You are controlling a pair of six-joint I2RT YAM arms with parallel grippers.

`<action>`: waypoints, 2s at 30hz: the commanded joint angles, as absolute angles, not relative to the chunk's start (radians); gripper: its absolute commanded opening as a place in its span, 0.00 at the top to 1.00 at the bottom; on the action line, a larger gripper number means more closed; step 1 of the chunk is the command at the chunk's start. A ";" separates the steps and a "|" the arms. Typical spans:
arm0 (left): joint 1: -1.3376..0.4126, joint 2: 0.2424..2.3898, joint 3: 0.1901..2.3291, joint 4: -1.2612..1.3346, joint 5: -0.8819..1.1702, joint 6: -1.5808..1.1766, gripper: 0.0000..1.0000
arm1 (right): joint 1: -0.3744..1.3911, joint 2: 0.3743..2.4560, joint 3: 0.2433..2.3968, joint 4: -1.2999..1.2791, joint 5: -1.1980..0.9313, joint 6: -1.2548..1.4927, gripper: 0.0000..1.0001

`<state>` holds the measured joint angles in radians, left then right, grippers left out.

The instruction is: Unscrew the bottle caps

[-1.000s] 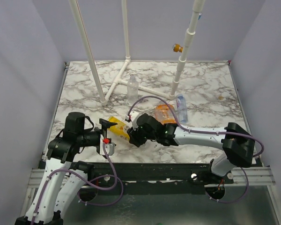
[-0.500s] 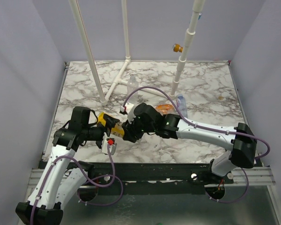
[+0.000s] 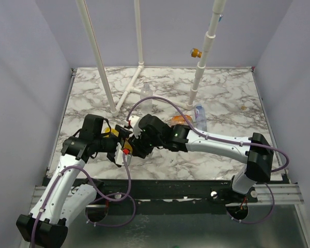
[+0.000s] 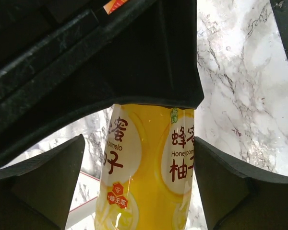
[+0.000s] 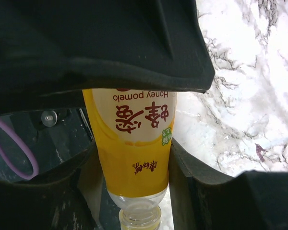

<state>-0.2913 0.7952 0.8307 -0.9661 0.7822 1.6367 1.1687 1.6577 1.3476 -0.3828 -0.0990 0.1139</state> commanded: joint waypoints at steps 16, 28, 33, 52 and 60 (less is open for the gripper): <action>-0.328 0.834 0.858 -0.989 0.631 1.600 0.37 | 1.200 1.655 1.387 -0.411 -0.008 0.069 0.65; -0.333 0.821 0.868 -0.924 0.677 1.481 0.49 | 1.200 1.612 1.376 -0.360 0.069 0.086 0.07; -0.333 0.824 0.886 -0.789 0.723 1.160 0.66 | 1.175 1.566 1.431 -0.341 0.174 0.110 0.00; -0.333 0.760 0.818 -0.204 0.764 0.252 0.75 | 0.931 1.417 1.516 -0.246 0.012 0.383 0.00; -0.334 0.729 0.782 -0.135 0.710 0.160 0.77 | 0.931 1.364 1.449 -0.181 0.120 0.443 0.09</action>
<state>-0.3298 0.7612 0.8101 -0.2085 0.7460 0.2573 0.9295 1.4021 1.4811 -0.2184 0.0475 0.4011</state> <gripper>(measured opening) 0.649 0.926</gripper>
